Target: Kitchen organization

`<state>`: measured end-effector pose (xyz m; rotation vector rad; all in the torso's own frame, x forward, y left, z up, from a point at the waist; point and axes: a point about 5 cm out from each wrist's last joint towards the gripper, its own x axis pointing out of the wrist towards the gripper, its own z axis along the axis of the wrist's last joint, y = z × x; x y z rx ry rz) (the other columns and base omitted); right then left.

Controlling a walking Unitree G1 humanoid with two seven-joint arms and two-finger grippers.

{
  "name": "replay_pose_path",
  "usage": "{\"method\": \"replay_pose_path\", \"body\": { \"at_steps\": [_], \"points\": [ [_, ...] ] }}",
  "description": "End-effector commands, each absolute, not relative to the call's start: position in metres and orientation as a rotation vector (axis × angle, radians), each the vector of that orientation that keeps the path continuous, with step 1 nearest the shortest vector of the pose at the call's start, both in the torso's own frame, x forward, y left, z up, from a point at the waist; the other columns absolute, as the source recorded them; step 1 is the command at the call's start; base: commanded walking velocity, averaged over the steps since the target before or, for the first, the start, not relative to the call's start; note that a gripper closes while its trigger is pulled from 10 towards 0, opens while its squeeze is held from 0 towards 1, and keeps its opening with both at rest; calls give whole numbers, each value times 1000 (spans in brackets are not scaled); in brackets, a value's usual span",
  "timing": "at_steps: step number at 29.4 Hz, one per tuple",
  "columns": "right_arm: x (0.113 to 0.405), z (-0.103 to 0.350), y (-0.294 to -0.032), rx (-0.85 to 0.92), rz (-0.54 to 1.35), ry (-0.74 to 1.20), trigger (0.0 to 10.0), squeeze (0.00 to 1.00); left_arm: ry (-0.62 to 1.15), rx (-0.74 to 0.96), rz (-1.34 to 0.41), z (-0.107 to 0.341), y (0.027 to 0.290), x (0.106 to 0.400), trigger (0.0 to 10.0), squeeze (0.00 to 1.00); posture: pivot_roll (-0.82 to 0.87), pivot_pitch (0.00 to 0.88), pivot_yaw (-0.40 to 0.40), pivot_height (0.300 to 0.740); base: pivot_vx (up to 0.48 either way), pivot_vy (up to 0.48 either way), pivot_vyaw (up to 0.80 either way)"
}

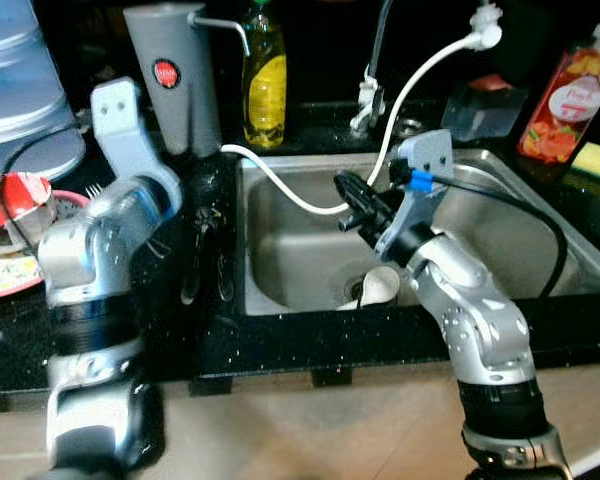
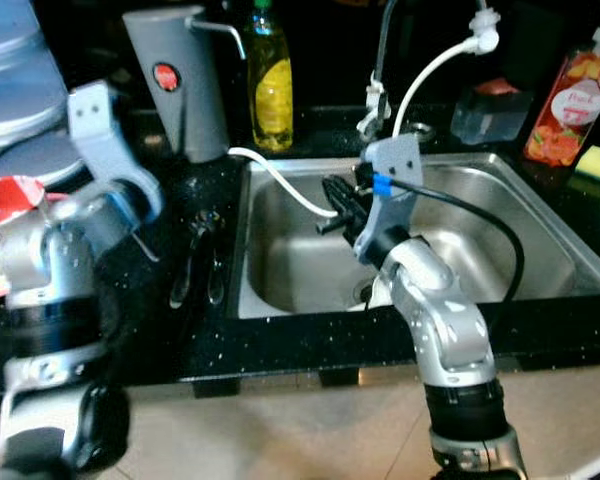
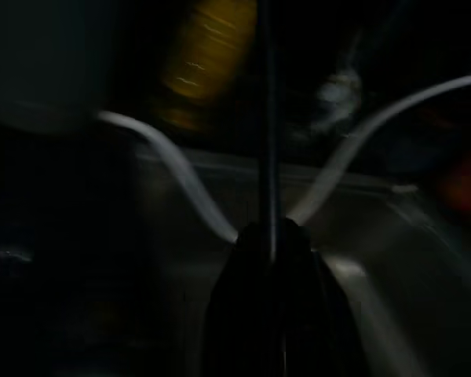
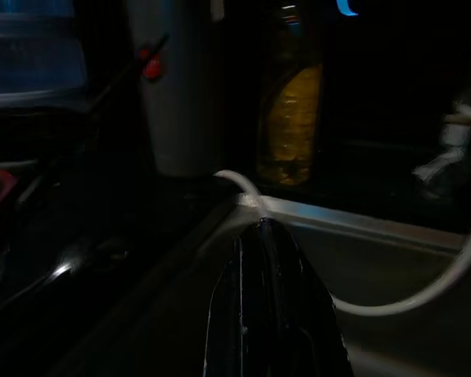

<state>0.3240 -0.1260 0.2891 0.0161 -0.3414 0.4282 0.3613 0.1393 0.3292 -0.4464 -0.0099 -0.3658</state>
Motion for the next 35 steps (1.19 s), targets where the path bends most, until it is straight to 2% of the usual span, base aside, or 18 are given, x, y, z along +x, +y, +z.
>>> {"method": "replay_pose_path", "body": {
  "at_steps": [1,4,9,14,15,18,19,22,25,26,27,28,29,30,31,33,35],
  "points": [
    [326,291,-132,25,380,-351,10000,0,40,-500,-441,327,123,363,10000,0,-70,109,29,740,0,0,0],
    [328,292,-136,30,346,-356,10000,0,51,-504,-463,322,110,367,10000,0,-70,108,29,740,0,0,0],
    [334,298,-155,63,186,-388,10000,0,90,-382,-388,281,80,394,10000,0,-71,109,29,740,0,0,0],
    [336,300,-164,80,118,-402,10000,0,146,-281,-344,252,69,407,10000,0,-73,112,28,740,0,0,0],
    [336,300,-164,80,114,-406,10000,0,133,-268,-351,253,67,408,10000,192,-75,115,34,740,0,0,0],
    [335,300,-163,81,112,-408,10000,0,125,-262,-358,254,66,409,10000,192,-75,115,34,740,0,0,0],
    [335,300,-163,83,110,-411,10000,0,113,-271,-371,257,65,410,10000,1000,-75,115,34,740,0,0,0],
    [334,300,-163,89,104,-415,10000,0,-32,-326,-478,289,58,406,10000,1000,-81,115,36,740,0,0,0],
    [334,299,-164,91,99,-416,10000,0,-108,-345,-507,304,61,406,10000,1000,-81,115,34,740,0,0,0],
    [334,299,-164,92,98,-417,10000,0,-151,-339,-507,312,65,405,10000,0,-81,116,32,740,0,0,0],
    [334,299,-164,92,97,-417,10000,0,-180,-334,-505,317,69,406,10000,0,-81,116,32,740,0,0,0],
    [335,299,-163,92,100,-416,10000,0,-221,-235,-453,324,79,404,10000,0,-76,115,29,740,0,0,0],
    [335,299,-163,92,100,-416,10000,0,-221,-235,-453,324,79,404,10000,0,-76,115,29,740,0,0,0],
    [335,298,-162,93,103,-415,10000,0,-186,-60,-384,318,87,403,10000,0,-77,116,28,740,0,0,0],
    [335,298,-162,93,103,-415,10000,0,-186,-60,-384,318,87,403,10000,0,-77,116,28,740,0,0,0],
    [335,298,-162,93,104,-416,10000,0,-140,156,-337,307,97,400,10000,0,-74,114,30,740,0,0,0],
    [334,298,-162,92,104,-416,10000,0,-121,223,-321,302,102,395,10000,0,-73,114,32,740,0,0,0]
  ]
}}
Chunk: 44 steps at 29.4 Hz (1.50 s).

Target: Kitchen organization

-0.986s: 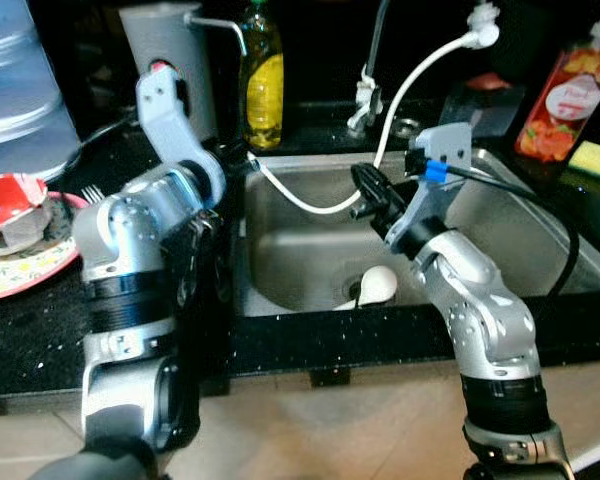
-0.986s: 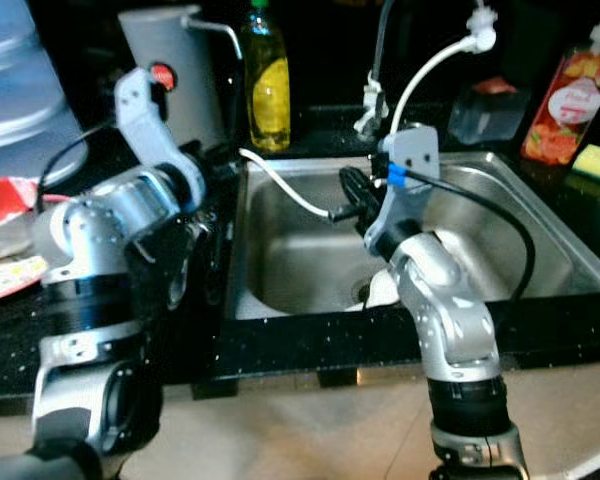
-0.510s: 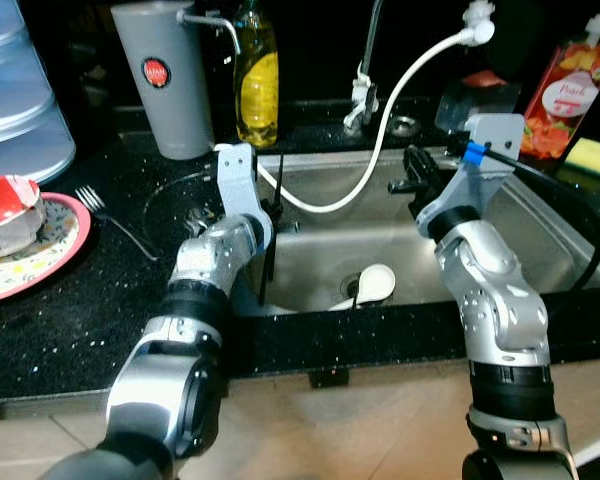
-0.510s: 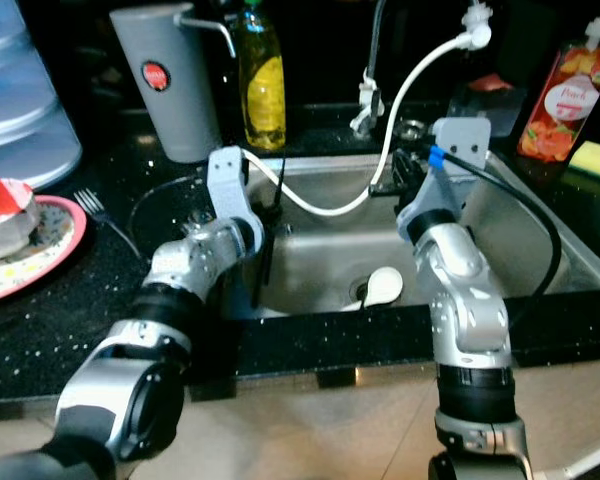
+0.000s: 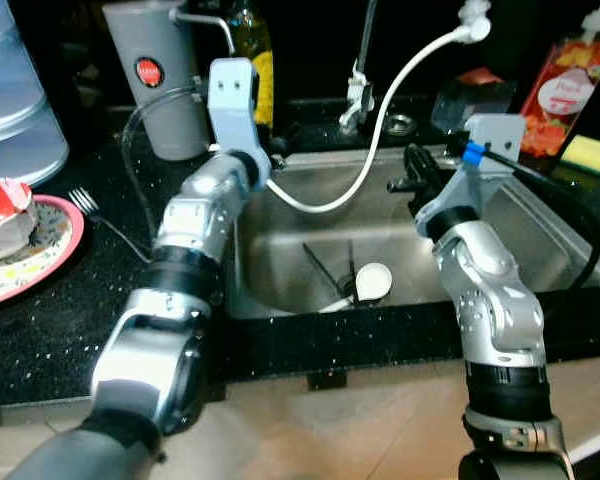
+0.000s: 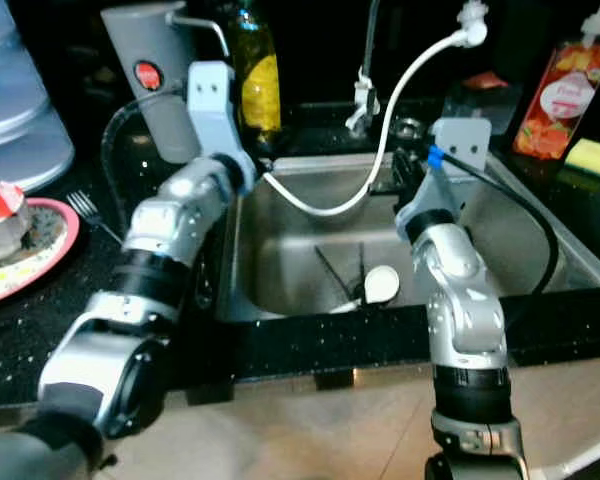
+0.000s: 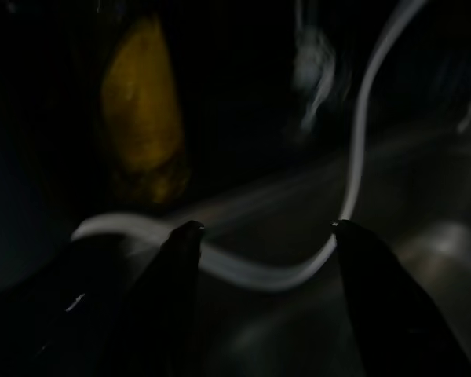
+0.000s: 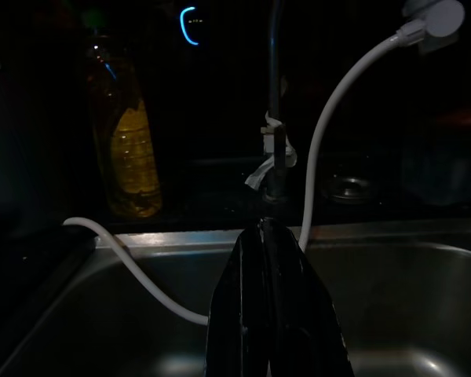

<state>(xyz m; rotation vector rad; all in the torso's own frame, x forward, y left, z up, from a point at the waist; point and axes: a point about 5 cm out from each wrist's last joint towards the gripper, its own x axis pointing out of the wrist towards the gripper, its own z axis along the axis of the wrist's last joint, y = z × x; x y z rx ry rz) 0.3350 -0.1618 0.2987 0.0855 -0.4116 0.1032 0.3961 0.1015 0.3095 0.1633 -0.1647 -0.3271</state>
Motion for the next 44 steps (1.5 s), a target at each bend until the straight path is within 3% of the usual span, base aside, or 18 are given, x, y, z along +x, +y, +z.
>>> {"method": "replay_pose_path", "body": {
  "at_steps": [1,6,17,19,20,21,22,27,28,31,32,33,34,38,44],
  "points": [
    [334,298,-162,92,103,-416,10000,0,-112,254,-317,299,106,392,10000,0,-73,114,32,740,0,0,0],
    [334,296,-164,88,99,-413,10000,0,-172,135,-323,311,117,365,10000,0,-67,114,34,740,0,0,0],
    [335,293,-163,85,110,-404,10000,0,-100,148,-311,303,122,336,10000,0,-48,109,36,740,0,0,0],
    [335,293,-163,84,112,-404,10000,0,-81,155,-313,298,120,333,10000,20,-49,110,36,740,0,0,0],
    [335,293,-162,83,113,-403,10000,0,-53,170,-314,292,116,327,10000,118,-51,109,38,740,0,0,0],
    [335,293,-162,83,113,-403,10000,0,-53,170,-314,292,116,327,10000,118,-51,109,38,740,0,0,0],
    [335,293,-162,83,113,-403,10000,0,-45,174,-314,291,114,325,10000,0,-51,109,38,740,0,0,0],
    [335,292,-162,81,115,-397,10000,0,-22,206,-295,285,107,319,10000,0,-50,110,40,740,0,0,0],
    [335,291,-162,76,123,-393,10000,0,-15,211,-288,284,107,317,10000,463,-49,109,40,740,0,0,0],
    [335,290,-160,69,139,-387,10000,0,-7,186,-287,282,107,317,10000,439,-44,105,36,740,0,0,0],
    [335,289,-158,68,147,-385,10000,0,5,136,-299,279,106,318,10000,114,-43,105,35,740,0,0,0],
    [335,289,-158,68,147,-385,10000,0,5,136,-299,279,106,318,10000,114,-43,105,35,740,0,0,0],
    [335,289,-157,68,152,-385,10000,0,17,63,-325,277,105,319,10000,47,-43,105,35,740,0,0,0],
    [336,291,-156,71,157,-390,10000,0,85,-82,-339,266,107,331,10000,0,-45,101,30,740,0,0,0],
    [337,293,-156,71,155,-395,10000,0,178,-153,-344,254,115,348,10000,0,-59,101,33,740,0,0,0]
  ]
}}
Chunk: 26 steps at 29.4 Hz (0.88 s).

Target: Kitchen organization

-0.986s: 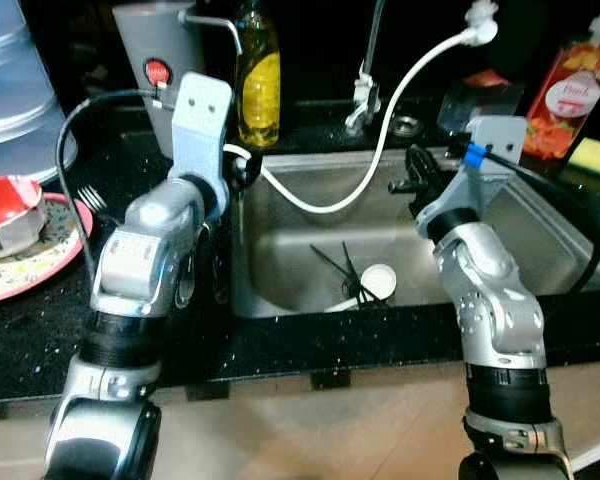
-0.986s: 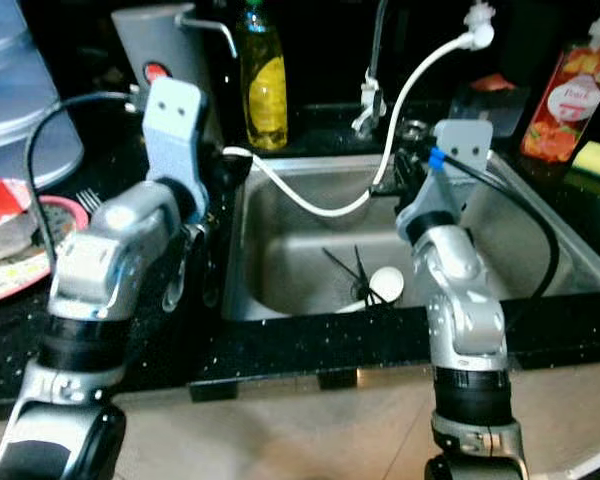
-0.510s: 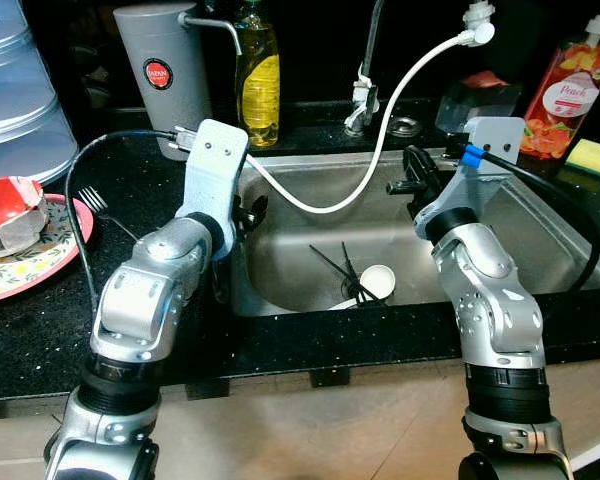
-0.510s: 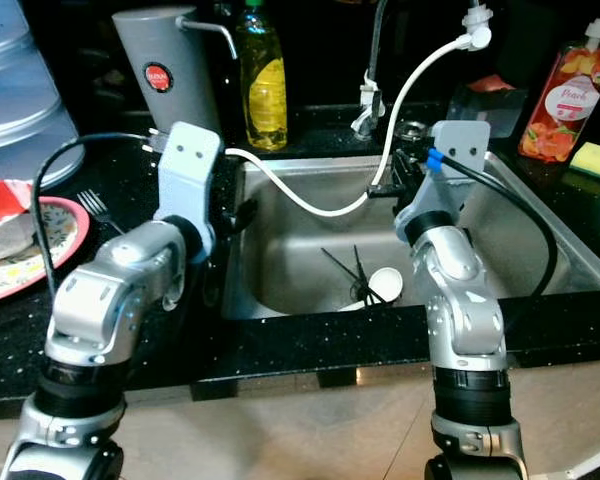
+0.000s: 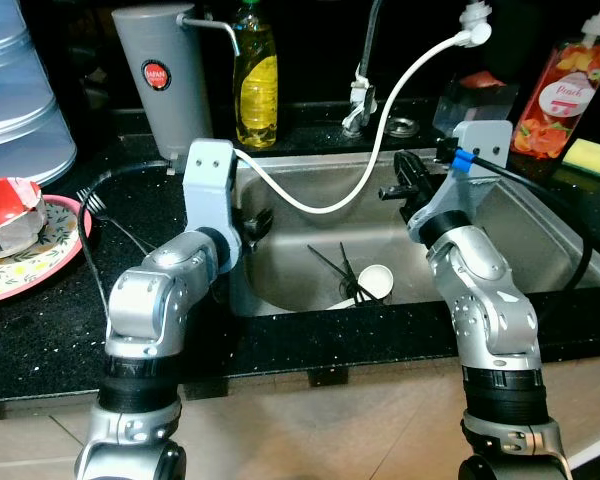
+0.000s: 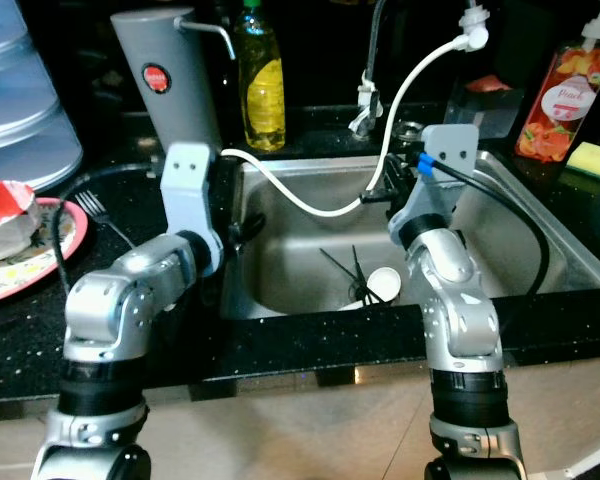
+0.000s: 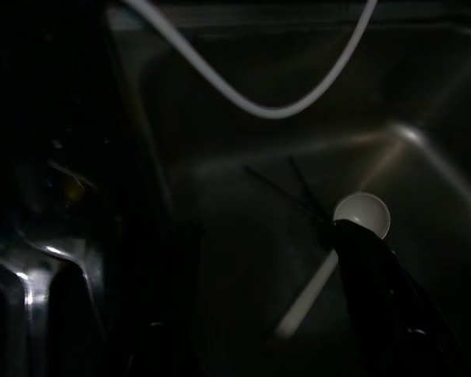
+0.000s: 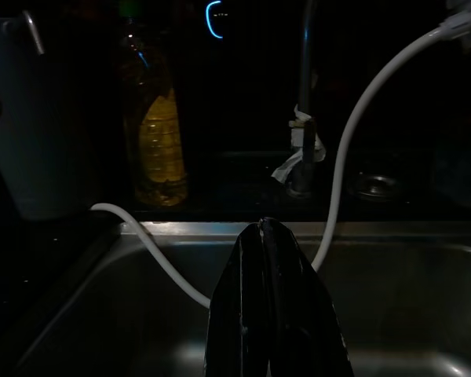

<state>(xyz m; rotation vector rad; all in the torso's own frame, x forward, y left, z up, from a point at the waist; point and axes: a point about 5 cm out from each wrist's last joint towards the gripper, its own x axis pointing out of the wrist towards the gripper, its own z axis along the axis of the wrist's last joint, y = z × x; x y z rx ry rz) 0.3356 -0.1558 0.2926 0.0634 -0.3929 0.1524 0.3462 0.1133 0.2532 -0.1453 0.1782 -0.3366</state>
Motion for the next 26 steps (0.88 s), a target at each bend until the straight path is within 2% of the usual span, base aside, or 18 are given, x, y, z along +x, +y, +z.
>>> {"method": "replay_pose_path", "body": {
  "at_steps": [1,6,12,14,15,17,20,23,26],
  "points": [
    [336,293,-157,70,152,-396,10000,0,196,-176,-359,252,115,350,10000,0,-59,101,33,740,0,0,0],
    [335,294,-159,72,140,-401,10000,0,250,-193,-370,248,120,353,10000,0,-61,101,41,740,0,0,0],
    [334,291,-155,89,178,-387,10000,0,278,-151,-286,245,131,354,10000,0,-53,106,40,740,0,0,0],
    [330,287,-143,51,304,-362,10000,0,277,-142,-234,244,137,354,10000,0,-53,106,40,740,0,0,0],
    [330,287,-143,51,304,-362,10000,0,277,-142,-234,244,137,354,10000,0,-53,106,40,740,0,0,0],
    [323,279,-128,-23,476,-317,10000,0,276,-146,-202,244,142,352,10000,0,-49,105,36,740,0,0,0],
    [315,267,-118,-98,635,-242,10000,0,274,-149,-174,245,148,349,10000,0,-43,103,30,740,0,0,0],
    [315,267,-118,-98,635,-242,10000,0,274,-149,-174,245,148,349,10000,0,-43,103,30,740,0,0,0],
    [310,261,-113,-133,739,-208,10000,0,270,-142,-142,246,155,347,10000,0,-40,101,26,740,0,0,0]
  ]
}}
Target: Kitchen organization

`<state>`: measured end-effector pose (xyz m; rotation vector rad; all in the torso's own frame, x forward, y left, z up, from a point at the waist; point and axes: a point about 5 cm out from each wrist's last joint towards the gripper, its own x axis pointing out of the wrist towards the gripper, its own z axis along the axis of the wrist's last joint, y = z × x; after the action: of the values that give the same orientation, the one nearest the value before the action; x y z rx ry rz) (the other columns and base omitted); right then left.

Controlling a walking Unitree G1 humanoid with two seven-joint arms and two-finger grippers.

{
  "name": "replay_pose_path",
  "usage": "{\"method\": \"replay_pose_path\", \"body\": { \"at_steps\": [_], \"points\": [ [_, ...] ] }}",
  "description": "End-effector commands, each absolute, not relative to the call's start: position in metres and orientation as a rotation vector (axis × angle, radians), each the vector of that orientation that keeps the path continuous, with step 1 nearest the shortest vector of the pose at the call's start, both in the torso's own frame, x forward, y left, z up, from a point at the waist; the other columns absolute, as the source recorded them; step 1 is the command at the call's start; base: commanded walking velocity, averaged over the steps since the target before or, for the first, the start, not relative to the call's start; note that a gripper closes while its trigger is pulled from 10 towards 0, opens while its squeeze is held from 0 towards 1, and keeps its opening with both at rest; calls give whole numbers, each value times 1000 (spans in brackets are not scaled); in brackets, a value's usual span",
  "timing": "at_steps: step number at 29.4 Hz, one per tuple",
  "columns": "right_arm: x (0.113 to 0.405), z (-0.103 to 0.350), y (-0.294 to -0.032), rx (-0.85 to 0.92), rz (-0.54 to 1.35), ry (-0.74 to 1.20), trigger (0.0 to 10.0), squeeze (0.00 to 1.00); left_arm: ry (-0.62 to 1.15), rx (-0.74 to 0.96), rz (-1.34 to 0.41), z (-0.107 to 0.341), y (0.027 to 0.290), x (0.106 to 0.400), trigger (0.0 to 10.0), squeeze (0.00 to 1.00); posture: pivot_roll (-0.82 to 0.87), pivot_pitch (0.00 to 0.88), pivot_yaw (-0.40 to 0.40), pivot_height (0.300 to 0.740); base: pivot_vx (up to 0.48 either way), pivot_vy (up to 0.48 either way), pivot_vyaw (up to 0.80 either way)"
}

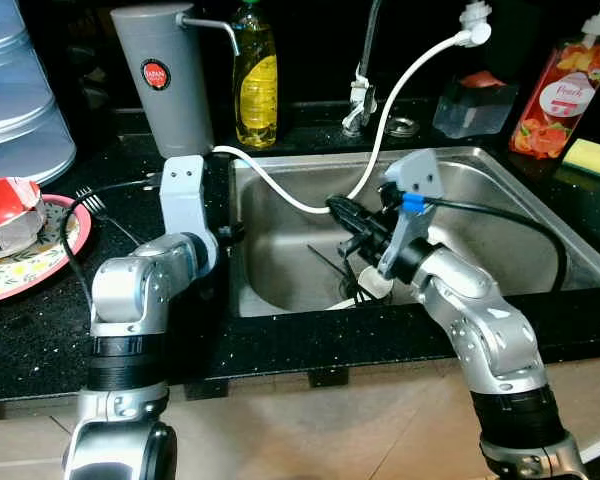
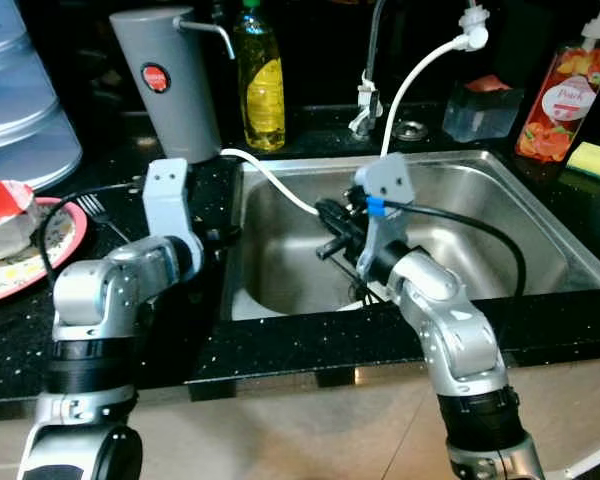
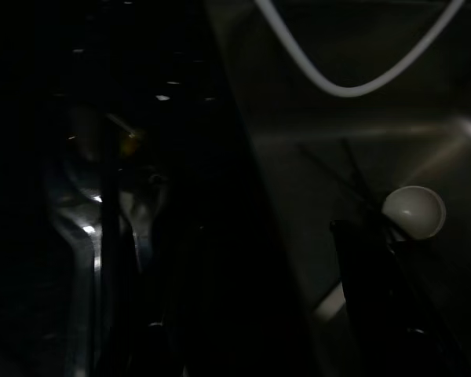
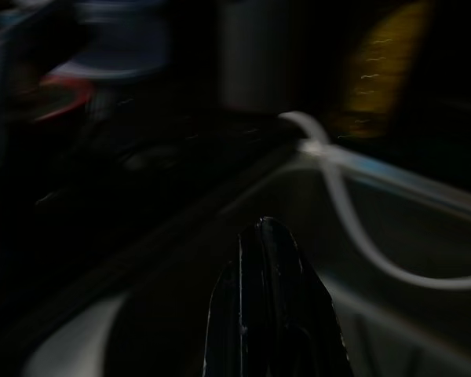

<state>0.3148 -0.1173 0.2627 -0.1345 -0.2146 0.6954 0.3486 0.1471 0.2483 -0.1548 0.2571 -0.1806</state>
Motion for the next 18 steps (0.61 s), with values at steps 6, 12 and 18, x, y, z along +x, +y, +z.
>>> {"method": "replay_pose_path", "body": {
  "at_steps": [6,12,18],
  "points": [
    [310,265,-109,-153,809,-224,10000,0,287,-152,93,244,192,345,10000,0,-34,98,22,740,0,0,0],
    [308,272,-108,-53,843,-250,10000,0,284,-135,208,245,214,342,10000,0,-29,96,19,740,0,0,0],
    [300,283,-105,44,922,-298,10000,0,120,-169,115,273,208,345,10000,0,-32,94,16,740,0,0,0]
  ]
}}
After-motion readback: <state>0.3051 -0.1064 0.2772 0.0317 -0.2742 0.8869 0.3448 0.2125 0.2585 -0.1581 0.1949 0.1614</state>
